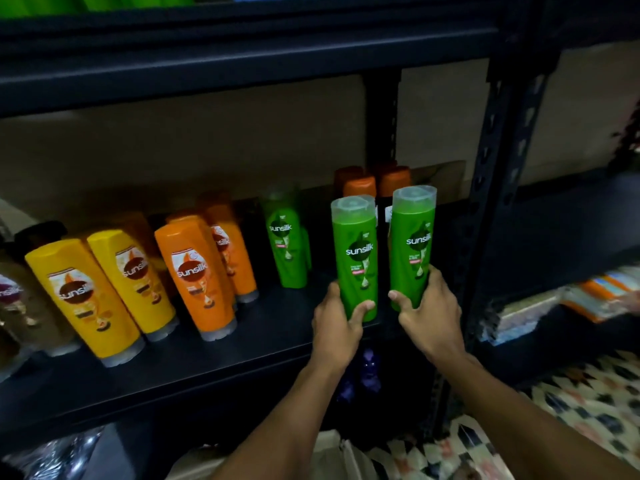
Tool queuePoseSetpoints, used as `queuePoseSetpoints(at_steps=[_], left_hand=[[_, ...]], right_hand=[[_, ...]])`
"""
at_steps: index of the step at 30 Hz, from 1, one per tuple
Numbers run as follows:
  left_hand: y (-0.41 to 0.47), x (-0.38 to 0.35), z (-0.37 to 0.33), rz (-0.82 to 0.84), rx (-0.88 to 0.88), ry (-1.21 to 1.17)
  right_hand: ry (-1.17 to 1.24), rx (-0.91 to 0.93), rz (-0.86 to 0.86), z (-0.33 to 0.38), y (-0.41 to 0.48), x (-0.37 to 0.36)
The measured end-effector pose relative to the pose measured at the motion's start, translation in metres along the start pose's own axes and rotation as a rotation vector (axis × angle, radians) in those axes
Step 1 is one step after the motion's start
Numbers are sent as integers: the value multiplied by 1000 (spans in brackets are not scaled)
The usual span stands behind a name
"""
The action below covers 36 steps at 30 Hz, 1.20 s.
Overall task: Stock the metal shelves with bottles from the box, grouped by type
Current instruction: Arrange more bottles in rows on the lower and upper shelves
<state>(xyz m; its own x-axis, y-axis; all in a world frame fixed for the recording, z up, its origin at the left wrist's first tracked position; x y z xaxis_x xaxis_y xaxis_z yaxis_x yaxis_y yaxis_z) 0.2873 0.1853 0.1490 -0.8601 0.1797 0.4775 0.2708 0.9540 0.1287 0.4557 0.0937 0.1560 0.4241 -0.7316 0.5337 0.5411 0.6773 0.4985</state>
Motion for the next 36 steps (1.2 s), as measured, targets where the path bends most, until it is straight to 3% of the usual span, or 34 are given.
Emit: queuePoseSetpoints(at_steps=[14, 21, 26, 31, 36], left_hand=[[14, -25, -2, 30, 17, 7], [4, -12, 5, 128, 55, -44], [-18, 30, 26, 144, 20, 29], [-13, 94, 55, 70, 96, 8], [12, 120, 65, 45, 172, -90]], right_hand=[[24, -32, -44, -17, -1, 0], [119, -73, -60, -13, -33, 8], [87, 152, -203, 32, -72, 12], [205, 360, -19, 97, -79, -29], [298, 318, 133, 121, -51, -92]])
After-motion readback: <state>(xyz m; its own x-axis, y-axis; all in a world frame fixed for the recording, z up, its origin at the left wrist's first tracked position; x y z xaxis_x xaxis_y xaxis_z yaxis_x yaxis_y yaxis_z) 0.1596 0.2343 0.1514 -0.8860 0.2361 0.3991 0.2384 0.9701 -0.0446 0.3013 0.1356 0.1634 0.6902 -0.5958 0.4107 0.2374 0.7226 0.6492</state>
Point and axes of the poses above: each hand's wrist, its own y-axis towards the middle knuckle, its own x-axis out of the back of the hand, z = x × y, the point moved 7 cm from there along y, towards the middle knuckle, and after that the axes turned 13 degrees about x, right-handed, at the moved point
